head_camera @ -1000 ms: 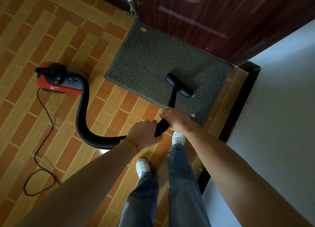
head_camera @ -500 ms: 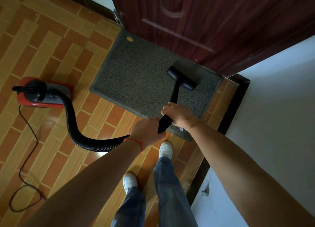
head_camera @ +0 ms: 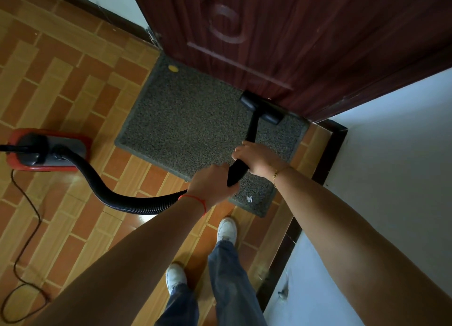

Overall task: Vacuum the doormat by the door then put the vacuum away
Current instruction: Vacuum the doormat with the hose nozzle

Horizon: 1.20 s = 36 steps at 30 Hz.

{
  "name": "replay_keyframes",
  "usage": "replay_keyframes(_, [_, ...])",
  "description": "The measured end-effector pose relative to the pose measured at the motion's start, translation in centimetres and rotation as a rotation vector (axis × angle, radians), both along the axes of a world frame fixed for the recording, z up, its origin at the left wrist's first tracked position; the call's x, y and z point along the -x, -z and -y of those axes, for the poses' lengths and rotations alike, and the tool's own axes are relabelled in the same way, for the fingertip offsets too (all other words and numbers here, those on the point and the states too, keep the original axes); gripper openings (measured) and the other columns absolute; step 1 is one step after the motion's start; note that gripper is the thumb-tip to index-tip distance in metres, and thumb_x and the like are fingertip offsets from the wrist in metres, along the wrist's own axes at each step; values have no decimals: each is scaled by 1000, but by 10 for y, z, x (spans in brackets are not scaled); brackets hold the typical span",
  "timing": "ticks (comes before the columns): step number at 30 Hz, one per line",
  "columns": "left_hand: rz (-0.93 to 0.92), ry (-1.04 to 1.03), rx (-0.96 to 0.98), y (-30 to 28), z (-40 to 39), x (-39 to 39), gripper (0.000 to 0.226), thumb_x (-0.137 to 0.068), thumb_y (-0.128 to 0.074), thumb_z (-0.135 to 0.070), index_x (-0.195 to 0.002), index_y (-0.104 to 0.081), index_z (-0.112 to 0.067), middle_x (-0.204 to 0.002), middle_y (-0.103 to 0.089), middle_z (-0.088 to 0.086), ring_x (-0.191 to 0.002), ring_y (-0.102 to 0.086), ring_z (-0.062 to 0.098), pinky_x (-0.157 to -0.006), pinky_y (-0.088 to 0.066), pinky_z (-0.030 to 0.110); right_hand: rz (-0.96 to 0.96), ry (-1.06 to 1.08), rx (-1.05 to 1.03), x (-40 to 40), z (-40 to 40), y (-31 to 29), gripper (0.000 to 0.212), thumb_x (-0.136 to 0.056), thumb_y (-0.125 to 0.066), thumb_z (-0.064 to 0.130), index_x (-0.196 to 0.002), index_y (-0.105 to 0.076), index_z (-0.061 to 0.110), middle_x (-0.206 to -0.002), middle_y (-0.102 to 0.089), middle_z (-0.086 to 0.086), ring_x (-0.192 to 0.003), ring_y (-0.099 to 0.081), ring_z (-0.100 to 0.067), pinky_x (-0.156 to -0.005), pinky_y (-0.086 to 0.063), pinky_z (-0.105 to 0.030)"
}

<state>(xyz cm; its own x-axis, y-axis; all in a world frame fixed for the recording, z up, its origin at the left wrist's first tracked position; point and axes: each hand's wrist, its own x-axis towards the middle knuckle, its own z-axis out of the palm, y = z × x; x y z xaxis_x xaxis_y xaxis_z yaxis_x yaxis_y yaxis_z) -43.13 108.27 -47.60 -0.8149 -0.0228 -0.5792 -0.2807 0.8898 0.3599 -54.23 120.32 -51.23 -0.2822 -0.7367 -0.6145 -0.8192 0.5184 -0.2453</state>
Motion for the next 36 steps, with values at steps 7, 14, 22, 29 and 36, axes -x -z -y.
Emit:
replay_keyframes(7, [-8, -5, 21, 2, 3, -2, 30, -87, -55, -44, -98, -56, -16, -67, -51, -3, -59, -53, 18, -52, -37, 25, 22, 35, 27, -3, 3, 1, 27, -85, -61, 1, -109, -57, 13, -115, -59, -3, -116, -54, -22, -89, -52, -38])
replay_keyframes(14, [-1, 5, 25, -6, 16, -38, 28, -87, -53, -44, -94, -54, -17, -64, -51, -4, -56, -53, 16, -45, -33, 23, 54, 15, 35, -37, 14, -3, 23, -86, -59, 1, -106, -57, 13, -111, -61, -4, -109, -60, -24, -87, -52, -39])
replay_keyframes(22, [59, 31, 51, -18, 39, -106, 30, -86, -52, -48, -97, -54, -20, -67, -49, -5, -60, -51, 18, -51, -36, 26, 63, 7, 46, -108, 34, -8, 20, -86, -57, 5, -103, -58, 15, -108, -63, -3, -105, -62, -25, -80, -50, -38])
replay_keyframes(29, [67, 94, 61, -30, 68, -172, 33, -86, -52, -49, -101, -55, -19, -70, -52, -2, -61, -53, 20, -53, -40, 27, 98, 104, 92, -181, 55, -18, 13, -86, -55, 6, -94, -57, 17, -101, -63, -3, -95, -65, -25, -75, -52, -38])
replay_keyframes(36, [114, 152, 58, -36, 104, -248, 32, -85, -53, -49, -98, -55, -20, -66, -52, -4, -61, -55, 19, -53, -40, 28, 121, 152, 95, -267, 87, -25, 8, -90, -53, 8, -93, -57, 14, -100, -63, -4, -96, -63, -25, -72, -44, -32])
